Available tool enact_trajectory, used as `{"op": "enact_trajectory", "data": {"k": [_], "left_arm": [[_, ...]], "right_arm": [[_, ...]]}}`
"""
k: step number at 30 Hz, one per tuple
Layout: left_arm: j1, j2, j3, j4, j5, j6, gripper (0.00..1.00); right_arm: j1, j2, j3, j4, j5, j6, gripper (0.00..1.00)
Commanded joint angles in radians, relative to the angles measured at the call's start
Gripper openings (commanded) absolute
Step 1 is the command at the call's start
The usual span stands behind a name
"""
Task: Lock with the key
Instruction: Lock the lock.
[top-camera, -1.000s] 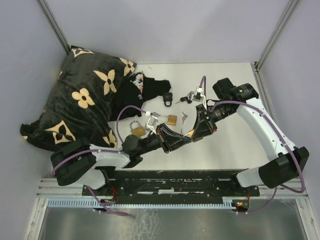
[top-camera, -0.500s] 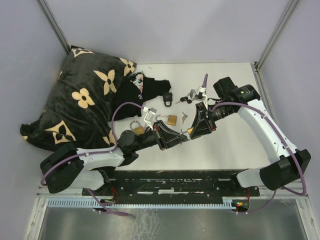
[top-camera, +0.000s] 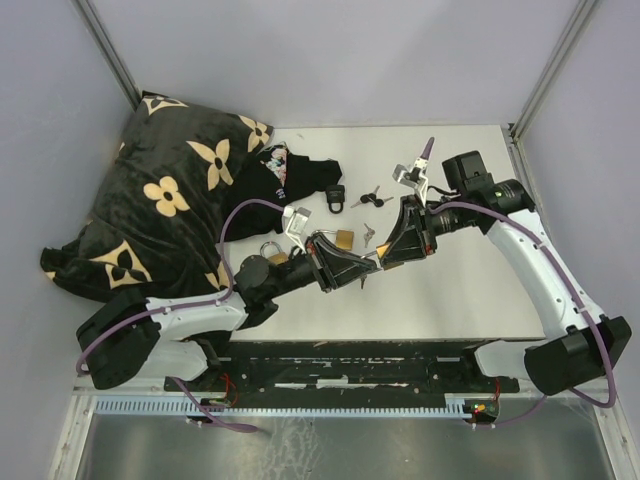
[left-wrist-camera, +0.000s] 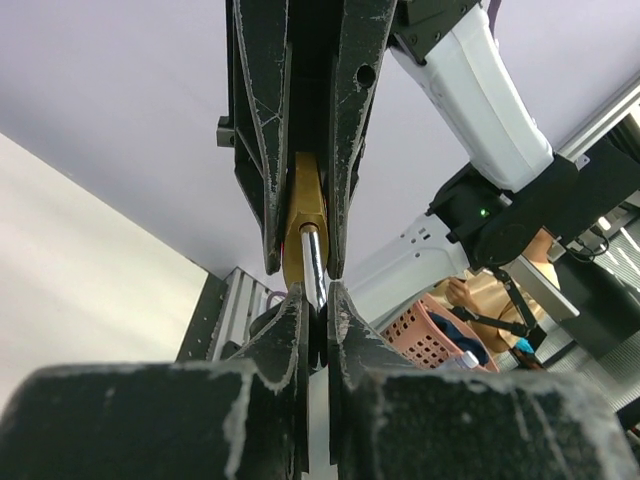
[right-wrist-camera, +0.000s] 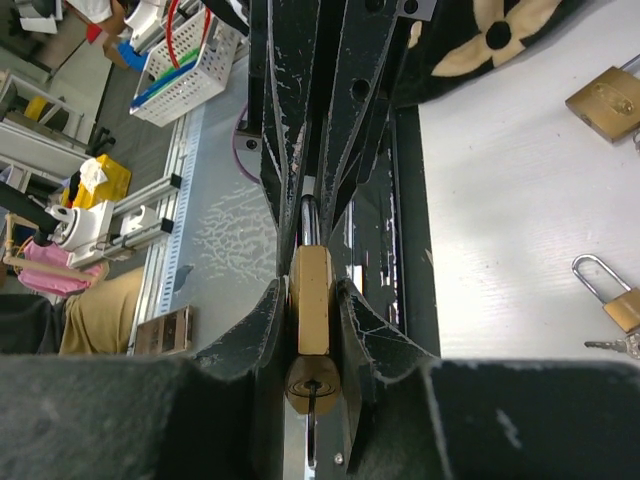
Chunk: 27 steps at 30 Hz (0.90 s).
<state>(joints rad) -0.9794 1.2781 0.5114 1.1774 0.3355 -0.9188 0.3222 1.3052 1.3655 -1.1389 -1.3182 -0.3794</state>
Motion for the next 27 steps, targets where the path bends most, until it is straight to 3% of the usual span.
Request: {"op": "enact_trajectory", "data": {"k": [1, 10, 14, 22, 27], "left_arm": [[-0.033, -0.026, 0.091, 0.097, -0.012, 0.036, 0.03], [-0.034, -0.086, 0.081, 0.110, -0.144, 0.009, 0.15], [-0.034, -0.121, 0.058, 0.096, -0.158, 0.010, 0.26], [-0.035, -0.241, 0.016, -0.086, -0.190, 0.075, 0.53], [-0.033, -0.308, 0.006, -0.216, -0.225, 0.119, 0.56]], "right_arm": [[0.008, -0.035, 0.007, 0.176, -0.105, 0.139, 0.02], [0.008, -0.067, 0.019, 0.244, -0.099, 0.233, 0.02], [0.000, -0.086, 0.017, 0.280, -0.101, 0.271, 0.02], [-0.011, -0.123, 0.006, 0.370, -0.106, 0.349, 0.02], [-0.016, -0.142, -0.011, 0.424, -0.104, 0.400, 0.02]]}}
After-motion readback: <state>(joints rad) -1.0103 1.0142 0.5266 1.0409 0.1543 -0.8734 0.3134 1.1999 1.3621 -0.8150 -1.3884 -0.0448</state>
